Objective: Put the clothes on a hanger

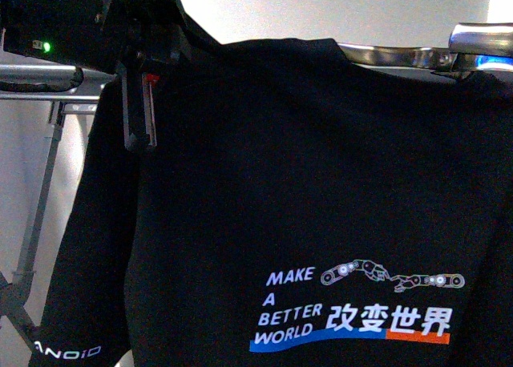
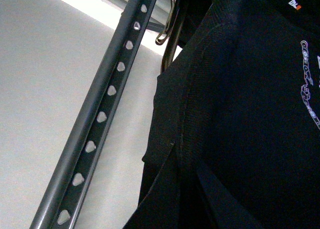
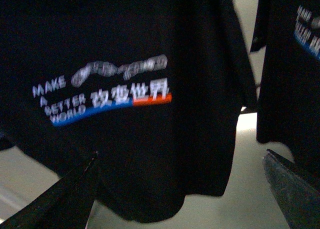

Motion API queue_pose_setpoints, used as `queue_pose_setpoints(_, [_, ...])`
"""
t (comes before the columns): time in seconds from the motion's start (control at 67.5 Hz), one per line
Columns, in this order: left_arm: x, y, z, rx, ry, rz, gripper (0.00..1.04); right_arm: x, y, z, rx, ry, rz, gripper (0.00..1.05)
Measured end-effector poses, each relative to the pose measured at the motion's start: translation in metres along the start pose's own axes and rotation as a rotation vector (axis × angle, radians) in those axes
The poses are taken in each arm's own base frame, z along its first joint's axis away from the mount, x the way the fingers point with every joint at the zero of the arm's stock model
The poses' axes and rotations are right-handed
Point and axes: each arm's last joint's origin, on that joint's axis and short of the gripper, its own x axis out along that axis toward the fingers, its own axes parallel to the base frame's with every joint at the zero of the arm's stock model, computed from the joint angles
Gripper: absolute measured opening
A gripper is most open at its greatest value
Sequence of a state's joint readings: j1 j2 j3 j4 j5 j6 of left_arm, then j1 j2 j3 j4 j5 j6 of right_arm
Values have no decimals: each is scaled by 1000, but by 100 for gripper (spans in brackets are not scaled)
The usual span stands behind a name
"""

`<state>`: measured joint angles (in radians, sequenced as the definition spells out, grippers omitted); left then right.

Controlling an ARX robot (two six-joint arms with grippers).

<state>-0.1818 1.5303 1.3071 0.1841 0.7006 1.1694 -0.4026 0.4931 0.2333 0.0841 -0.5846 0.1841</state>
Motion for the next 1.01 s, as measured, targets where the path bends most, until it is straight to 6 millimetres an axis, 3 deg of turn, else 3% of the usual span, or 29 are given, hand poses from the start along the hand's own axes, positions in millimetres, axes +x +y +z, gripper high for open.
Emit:
queue_pose_setpoints(0.148, [-1, 0, -1, -1, 7, 2, 5, 30, -6, 64, -225, -53, 75, 97])
queue_pose_setpoints(0.207, [-1, 0, -2, -1, 9, 3, 5, 41, -4, 79, -320, -57, 102, 97])
queue_pose_setpoints(0.296, [0, 0, -1, -1, 5, 0, 5, 65, 2, 109, -602, -58, 147, 97])
queue_pose_setpoints(0.37, [0, -1, 0, -2, 1, -1, 5, 89, 13, 144, -973, -105, 154, 97])
queue_pose_setpoints(0.489, [0, -1, 0, -3, 2, -1, 5, 111, 25, 174, -1307, -139, 150, 97])
queue_pose_setpoints(0.563, [0, 0, -1, -3, 3, 0, 5, 128, 31, 187, -1520, -131, 164, 97])
queue_pose_setpoints(0.651, [0, 0, -1, -3, 3, 0, 5, 141, 33, 190, -1615, -99, 196, 97])
queue_pose_setpoints(0.873, [0, 0, -1, -3, 3, 0, 5, 173, 35, 197, -1693, -42, 246, 97])
queue_pose_setpoints(1.007, [0, 0, -1, -3, 2, -1, 5, 194, 34, 212, -1688, -27, 257, 97])
